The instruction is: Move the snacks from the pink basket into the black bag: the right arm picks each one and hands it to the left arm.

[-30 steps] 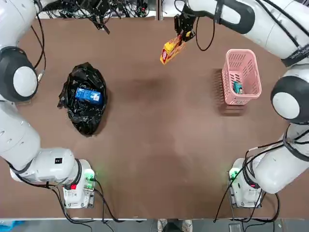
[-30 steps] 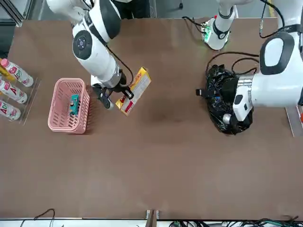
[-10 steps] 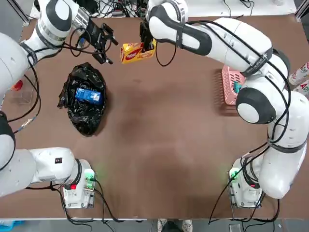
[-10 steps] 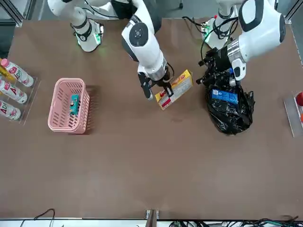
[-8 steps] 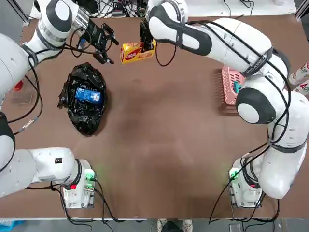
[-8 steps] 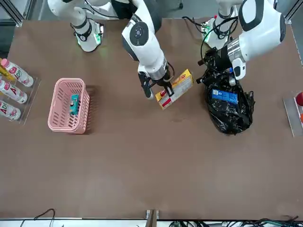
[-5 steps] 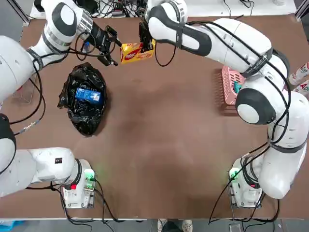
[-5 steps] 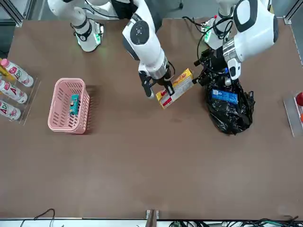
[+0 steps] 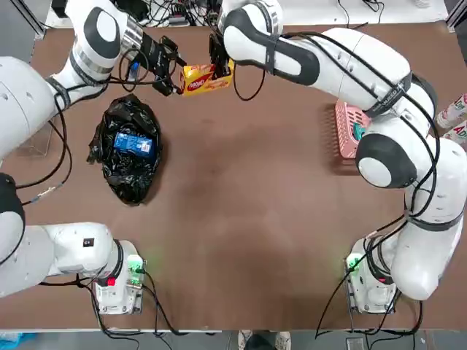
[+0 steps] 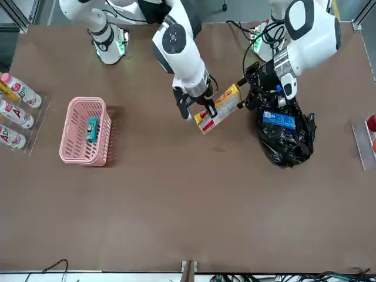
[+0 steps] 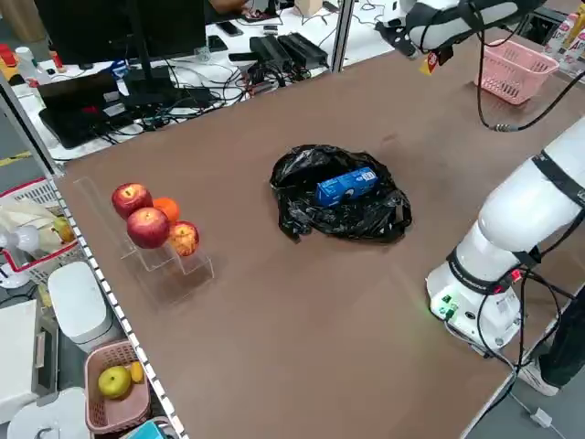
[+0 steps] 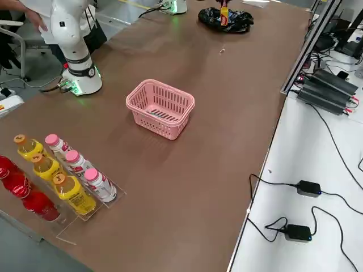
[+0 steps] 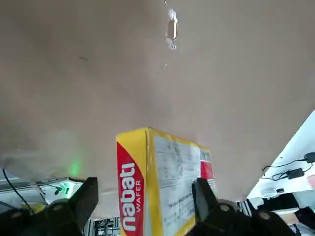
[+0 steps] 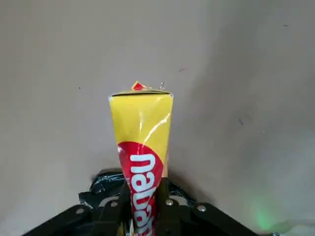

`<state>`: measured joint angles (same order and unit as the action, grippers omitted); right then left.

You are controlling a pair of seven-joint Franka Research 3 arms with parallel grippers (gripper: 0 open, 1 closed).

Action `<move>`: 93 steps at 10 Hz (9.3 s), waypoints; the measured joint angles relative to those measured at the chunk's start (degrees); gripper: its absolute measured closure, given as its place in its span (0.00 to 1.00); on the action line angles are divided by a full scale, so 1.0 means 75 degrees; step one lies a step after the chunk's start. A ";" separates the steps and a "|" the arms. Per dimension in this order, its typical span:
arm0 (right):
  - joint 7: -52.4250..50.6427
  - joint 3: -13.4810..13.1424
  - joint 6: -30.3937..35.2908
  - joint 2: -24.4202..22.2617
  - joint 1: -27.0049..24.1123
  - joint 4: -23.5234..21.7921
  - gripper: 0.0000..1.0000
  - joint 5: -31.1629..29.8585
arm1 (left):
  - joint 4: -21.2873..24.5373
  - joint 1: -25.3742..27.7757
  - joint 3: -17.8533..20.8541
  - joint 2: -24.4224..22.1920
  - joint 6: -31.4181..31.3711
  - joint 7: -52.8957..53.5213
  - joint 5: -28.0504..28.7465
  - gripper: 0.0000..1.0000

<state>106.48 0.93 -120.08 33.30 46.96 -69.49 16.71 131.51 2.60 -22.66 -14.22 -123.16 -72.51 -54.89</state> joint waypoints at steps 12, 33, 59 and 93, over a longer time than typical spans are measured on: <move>0.0133 -0.0098 -0.0063 0.0016 0.0114 0.0081 0.76 -0.0013 | -0.0111 0.0030 -0.0454 0.0252 -0.0645 -0.0427 -0.0089 0.66; -0.6136 -0.0308 0.2911 -0.0470 -0.1188 0.0798 0.00 -0.1382 | -0.1448 0.3858 -0.0310 0.0663 0.2926 0.2517 0.3859 0.67; -1.4914 -0.0357 -0.0749 -0.4109 -0.5283 -0.6569 0.00 -0.1953 | -0.1338 0.3757 0.2282 0.3392 0.2929 0.7928 0.3665 0.67; -1.5609 -0.0281 -0.5088 -0.3718 -0.6797 -1.0536 0.00 -0.1929 | -0.5791 0.1291 0.2077 0.2261 0.4885 0.7864 0.6556 0.00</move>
<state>-10.59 -1.18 -158.24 5.42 -4.02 -148.51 2.24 88.08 12.28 -7.08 2.74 -86.52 -13.53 -5.72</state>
